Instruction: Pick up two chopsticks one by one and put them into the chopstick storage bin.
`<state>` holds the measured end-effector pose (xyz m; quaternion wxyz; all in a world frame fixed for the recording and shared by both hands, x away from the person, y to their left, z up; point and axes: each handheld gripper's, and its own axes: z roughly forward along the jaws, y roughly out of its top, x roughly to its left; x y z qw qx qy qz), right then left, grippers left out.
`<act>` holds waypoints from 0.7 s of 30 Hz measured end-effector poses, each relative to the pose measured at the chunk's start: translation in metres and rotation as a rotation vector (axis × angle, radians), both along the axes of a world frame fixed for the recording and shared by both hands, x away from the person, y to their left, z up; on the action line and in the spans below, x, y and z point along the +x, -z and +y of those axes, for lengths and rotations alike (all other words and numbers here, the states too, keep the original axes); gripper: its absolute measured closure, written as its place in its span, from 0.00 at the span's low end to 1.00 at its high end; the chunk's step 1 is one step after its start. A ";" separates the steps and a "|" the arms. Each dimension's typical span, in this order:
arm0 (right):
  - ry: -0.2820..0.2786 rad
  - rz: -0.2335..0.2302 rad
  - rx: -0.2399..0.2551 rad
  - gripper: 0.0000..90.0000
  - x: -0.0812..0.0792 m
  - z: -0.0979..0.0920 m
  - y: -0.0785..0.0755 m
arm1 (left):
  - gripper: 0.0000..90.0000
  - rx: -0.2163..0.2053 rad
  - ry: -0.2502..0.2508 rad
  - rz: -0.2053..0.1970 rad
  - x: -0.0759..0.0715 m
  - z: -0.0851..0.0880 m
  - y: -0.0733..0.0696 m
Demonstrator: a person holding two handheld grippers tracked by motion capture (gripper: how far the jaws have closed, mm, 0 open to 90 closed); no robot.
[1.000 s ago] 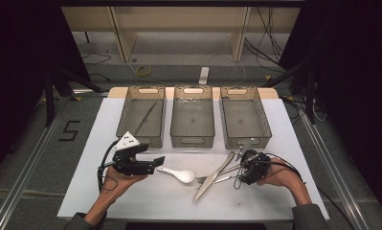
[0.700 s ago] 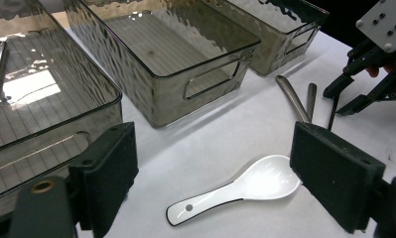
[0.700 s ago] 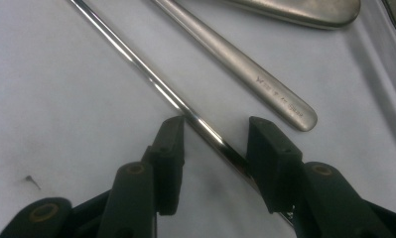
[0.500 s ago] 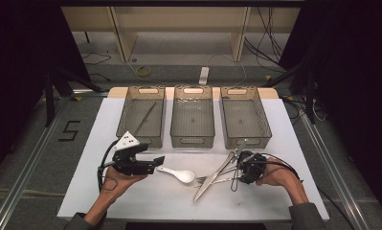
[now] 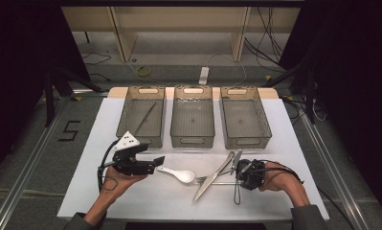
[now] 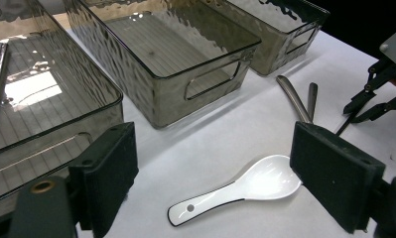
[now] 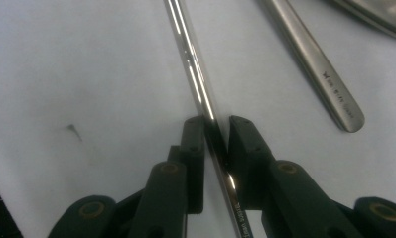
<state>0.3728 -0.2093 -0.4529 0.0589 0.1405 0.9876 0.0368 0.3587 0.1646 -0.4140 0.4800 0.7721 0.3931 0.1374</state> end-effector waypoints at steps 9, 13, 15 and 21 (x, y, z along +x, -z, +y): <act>-0.054 0.034 -0.013 0.94 -0.016 0.001 0.000 | 0.20 -0.001 0.001 -0.003 0.000 0.000 0.000; -0.065 0.041 -0.015 0.95 -0.021 0.001 0.000 | 0.20 0.004 0.007 -0.002 0.000 -0.001 0.000; -0.066 0.044 -0.018 0.95 -0.022 0.001 -0.001 | 0.20 0.004 0.008 -0.003 -0.001 -0.001 0.000; -0.064 0.061 -0.021 0.95 -0.025 -0.001 -0.001 | 0.20 0.004 0.006 -0.003 0.000 0.000 0.000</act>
